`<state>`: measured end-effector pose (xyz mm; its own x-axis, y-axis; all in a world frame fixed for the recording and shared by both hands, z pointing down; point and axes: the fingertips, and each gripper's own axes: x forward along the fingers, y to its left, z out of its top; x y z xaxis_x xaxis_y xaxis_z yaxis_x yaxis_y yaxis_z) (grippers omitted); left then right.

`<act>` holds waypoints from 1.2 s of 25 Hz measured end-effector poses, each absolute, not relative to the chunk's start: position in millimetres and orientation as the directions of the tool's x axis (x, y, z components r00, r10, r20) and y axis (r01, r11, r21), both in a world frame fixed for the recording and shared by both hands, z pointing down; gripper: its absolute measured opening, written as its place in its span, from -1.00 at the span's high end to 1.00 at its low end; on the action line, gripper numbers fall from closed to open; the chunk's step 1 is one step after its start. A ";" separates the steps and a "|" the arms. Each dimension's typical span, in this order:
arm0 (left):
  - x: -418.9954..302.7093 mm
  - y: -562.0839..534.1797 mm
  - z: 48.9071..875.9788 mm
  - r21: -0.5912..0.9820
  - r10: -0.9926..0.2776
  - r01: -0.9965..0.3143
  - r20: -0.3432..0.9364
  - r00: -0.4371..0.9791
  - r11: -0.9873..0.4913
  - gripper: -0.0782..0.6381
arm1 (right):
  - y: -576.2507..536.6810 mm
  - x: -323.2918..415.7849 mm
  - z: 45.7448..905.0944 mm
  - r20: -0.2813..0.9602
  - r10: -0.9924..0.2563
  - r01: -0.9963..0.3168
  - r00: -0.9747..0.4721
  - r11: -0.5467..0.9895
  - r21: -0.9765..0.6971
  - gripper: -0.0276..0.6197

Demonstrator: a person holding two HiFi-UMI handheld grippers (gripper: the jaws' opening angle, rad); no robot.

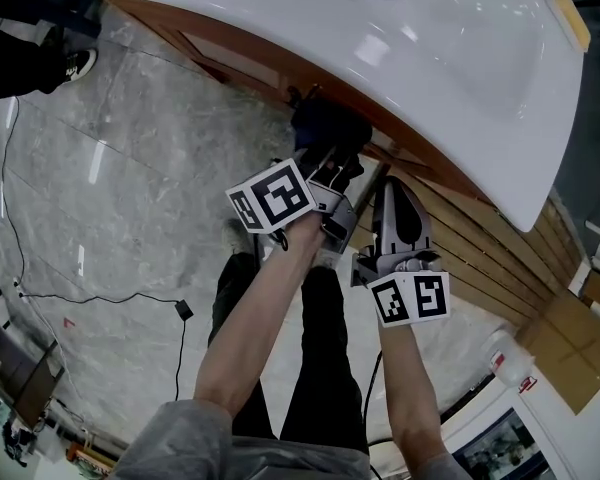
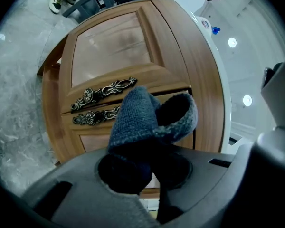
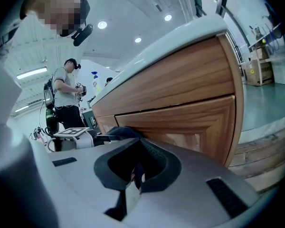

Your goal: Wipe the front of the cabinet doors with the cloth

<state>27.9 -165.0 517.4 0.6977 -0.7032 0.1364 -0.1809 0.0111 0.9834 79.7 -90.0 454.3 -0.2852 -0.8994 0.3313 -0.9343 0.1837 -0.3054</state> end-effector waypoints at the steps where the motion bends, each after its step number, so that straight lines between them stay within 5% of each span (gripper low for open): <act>1: 28.8 -164.9 521.2 0.983 -0.703 -0.181 0.138 0.698 0.014 0.63 | -89.9 80.9 456.3 0.334 -0.899 -0.935 -0.284 0.182 -0.304 0.89; 30: 37.3 -157.8 649.2 0.940 -0.604 -0.295 0.336 0.722 0.170 0.63 | -104.7 81.1 492.9 0.351 -0.887 -0.931 -0.302 0.195 -0.308 0.89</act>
